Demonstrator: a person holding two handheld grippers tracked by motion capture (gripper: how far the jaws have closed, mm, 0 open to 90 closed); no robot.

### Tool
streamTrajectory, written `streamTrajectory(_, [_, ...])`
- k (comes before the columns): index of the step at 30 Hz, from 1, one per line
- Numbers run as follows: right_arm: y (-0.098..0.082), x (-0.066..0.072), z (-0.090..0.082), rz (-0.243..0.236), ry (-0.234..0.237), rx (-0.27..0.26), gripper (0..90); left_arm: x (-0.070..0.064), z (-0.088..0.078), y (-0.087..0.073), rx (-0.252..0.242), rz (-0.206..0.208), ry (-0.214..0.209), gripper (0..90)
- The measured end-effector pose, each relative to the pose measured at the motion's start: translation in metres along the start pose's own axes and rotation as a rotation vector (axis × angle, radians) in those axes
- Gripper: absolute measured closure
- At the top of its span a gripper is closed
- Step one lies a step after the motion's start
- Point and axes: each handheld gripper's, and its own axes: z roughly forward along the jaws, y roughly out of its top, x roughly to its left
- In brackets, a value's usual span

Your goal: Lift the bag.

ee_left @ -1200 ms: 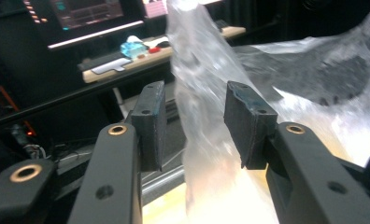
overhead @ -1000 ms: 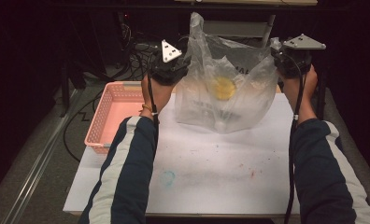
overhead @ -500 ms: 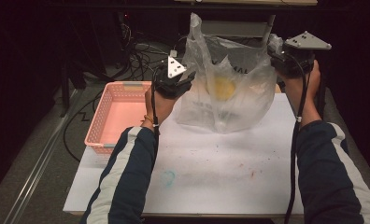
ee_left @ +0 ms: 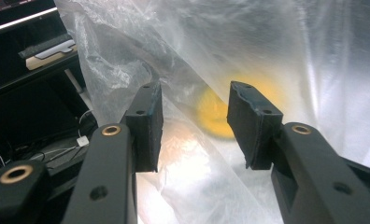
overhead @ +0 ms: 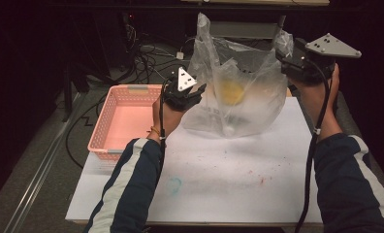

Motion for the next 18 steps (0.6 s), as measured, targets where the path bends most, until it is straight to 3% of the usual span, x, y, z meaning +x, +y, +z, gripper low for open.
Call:
streamTrajectory(7, [-0.012,0.015,-0.025,0.002,0.064,-0.065,37.3,-0.009,-0.019,-0.009,-0.016,0.077,-0.008,45.5])
streamTrajectory(9, [-0.019,0.019,-0.031,-0.005,0.085,-0.069,36.6,-0.015,-0.026,-0.014,-0.017,0.108,0.024,33.0])
streamTrajectory(10, [-0.023,0.022,-0.034,-0.01,0.094,-0.065,35.9,-0.018,-0.029,-0.017,-0.02,0.122,0.024,32.5])
streamTrajectory(16, [-0.049,0.038,-0.055,-0.026,0.142,-0.065,33.2,-0.034,-0.052,-0.039,-0.033,0.15,0.013,23.3])
streamTrajectory(18, [-0.06,0.045,-0.065,-0.037,0.154,-0.063,31.5,-0.04,-0.062,-0.048,-0.027,0.152,-0.011,20.4])
